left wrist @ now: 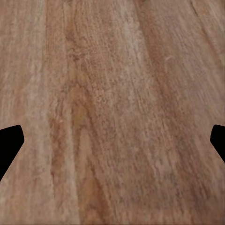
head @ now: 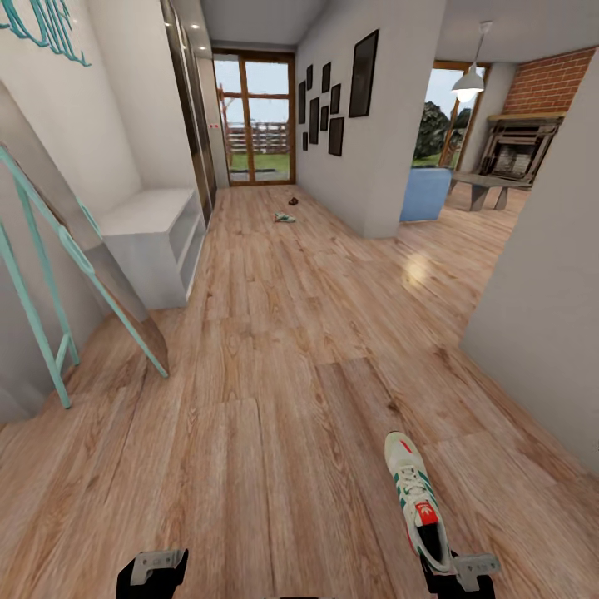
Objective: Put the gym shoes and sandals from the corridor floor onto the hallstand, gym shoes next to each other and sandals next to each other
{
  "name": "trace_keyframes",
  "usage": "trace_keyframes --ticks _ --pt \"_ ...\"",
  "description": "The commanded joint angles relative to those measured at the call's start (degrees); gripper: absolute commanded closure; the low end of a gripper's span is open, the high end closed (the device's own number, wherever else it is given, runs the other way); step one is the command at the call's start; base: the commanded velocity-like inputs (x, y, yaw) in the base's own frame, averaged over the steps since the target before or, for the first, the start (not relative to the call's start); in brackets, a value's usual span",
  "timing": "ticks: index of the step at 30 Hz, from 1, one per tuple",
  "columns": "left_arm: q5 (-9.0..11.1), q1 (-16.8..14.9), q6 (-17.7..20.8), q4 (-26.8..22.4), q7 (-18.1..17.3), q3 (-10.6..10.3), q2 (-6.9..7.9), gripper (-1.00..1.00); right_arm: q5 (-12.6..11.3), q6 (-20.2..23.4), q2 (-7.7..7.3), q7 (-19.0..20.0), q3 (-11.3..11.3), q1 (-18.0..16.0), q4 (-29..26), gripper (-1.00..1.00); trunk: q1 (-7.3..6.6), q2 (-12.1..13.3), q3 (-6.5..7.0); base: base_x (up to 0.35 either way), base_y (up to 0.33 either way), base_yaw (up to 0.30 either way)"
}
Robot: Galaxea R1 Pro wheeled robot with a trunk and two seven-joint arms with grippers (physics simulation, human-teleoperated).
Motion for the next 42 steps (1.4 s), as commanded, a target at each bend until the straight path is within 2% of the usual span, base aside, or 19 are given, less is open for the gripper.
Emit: trace_keyframes --ticks 1,15,30,42 --pt "-0.06 -0.03 -0.14 0.04 -0.51 0.37 -0.04 -1.00 0.21 -0.19 0.04 0.50 -0.49 -0.04 0.03 1.00 -0.01 -0.02 -0.04 0.000 0.000 -0.065" --pt "-0.06 -0.03 -0.18 0.32 -0.58 0.23 -0.13 -1.00 0.18 -0.11 0.04 0.50 -0.49 -0.03 0.03 1.00 -0.01 -0.02 -0.04 0.011 0.009 -0.231" --pt "-0.31 -0.03 -0.23 0.39 -0.61 0.10 -0.35 -1.00 0.11 -0.11 0.04 0.55 -0.49 -0.03 0.56 1.00 -0.01 -0.02 -0.04 0.172 0.224 -0.265" --pt "-0.32 -0.03 -0.23 1.48 -0.61 0.17 -0.29 -1.00 0.09 -0.11 0.13 0.56 -0.52 -0.03 1.35 1.00 -0.01 -0.02 -0.04 0.033 0.028 -0.269"
